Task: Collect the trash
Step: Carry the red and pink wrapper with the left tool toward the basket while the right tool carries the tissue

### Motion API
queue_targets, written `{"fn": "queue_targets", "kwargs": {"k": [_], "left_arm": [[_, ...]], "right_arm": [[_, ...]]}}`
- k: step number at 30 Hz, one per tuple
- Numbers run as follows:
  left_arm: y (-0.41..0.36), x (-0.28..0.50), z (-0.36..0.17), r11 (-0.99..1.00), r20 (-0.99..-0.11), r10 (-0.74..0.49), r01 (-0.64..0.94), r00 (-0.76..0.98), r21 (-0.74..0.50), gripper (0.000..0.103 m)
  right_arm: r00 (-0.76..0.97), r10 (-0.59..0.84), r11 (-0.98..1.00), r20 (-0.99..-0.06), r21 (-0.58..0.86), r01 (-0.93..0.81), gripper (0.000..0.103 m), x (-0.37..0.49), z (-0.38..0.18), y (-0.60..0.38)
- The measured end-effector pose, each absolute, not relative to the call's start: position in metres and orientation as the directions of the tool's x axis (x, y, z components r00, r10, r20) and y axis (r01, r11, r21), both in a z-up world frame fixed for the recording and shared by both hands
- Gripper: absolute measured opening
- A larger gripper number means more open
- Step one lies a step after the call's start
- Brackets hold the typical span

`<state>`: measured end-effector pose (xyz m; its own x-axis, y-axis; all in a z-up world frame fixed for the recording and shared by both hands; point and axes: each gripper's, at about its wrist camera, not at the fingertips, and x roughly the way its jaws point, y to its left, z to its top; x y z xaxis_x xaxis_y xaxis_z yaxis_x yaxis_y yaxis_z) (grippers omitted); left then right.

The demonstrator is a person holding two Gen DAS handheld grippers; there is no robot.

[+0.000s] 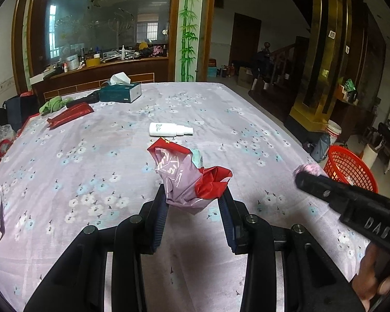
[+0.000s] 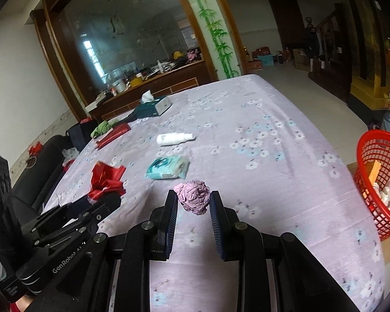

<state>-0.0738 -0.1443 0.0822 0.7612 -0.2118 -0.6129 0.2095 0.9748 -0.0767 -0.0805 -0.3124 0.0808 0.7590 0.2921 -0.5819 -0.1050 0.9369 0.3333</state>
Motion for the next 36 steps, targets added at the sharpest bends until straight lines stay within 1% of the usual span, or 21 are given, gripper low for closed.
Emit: {"fn": "queue_targets", "kwargs": {"k": [10, 17, 24, 31, 36], "left_arm": [[-0.156, -0.075, 0.09, 0.966, -0.606, -0.244, 0.248, 0.757, -0.078, 0.037], [-0.178, -0.076, 0.098, 0.945, -0.61, -0.296, 0.318, 0.735, -0.076, 0.037], [-0.216, -0.076, 0.11, 0.898, -0.615, -0.398, 0.427, 0.681, -0.108, 0.037], [-0.276, -0.078, 0.123, 0.814, -0.625, -0.507, 0.569, 0.594, -0.12, 0.037], [-0.322, -0.074, 0.123, 0.744, -0.64, -0.577, 0.65, 0.508, -0.156, 0.037]], "right_arm": [[0.791, 0.22, 0.937, -0.571, 0.349, -0.008, 0.027, -0.094, 0.09, -0.368], [0.8, 0.182, 0.93, -0.572, 0.365, 0.05, 0.027, -0.109, 0.096, -0.406], [0.8, 0.174, 0.917, -0.574, 0.391, 0.082, 0.027, -0.118, 0.1, -0.439], [0.802, 0.143, 0.892, -0.58, 0.426, 0.149, 0.027, -0.129, 0.102, -0.49], [0.814, 0.086, 0.883, -0.575, 0.423, 0.205, 0.028, -0.138, 0.111, -0.527]]}}
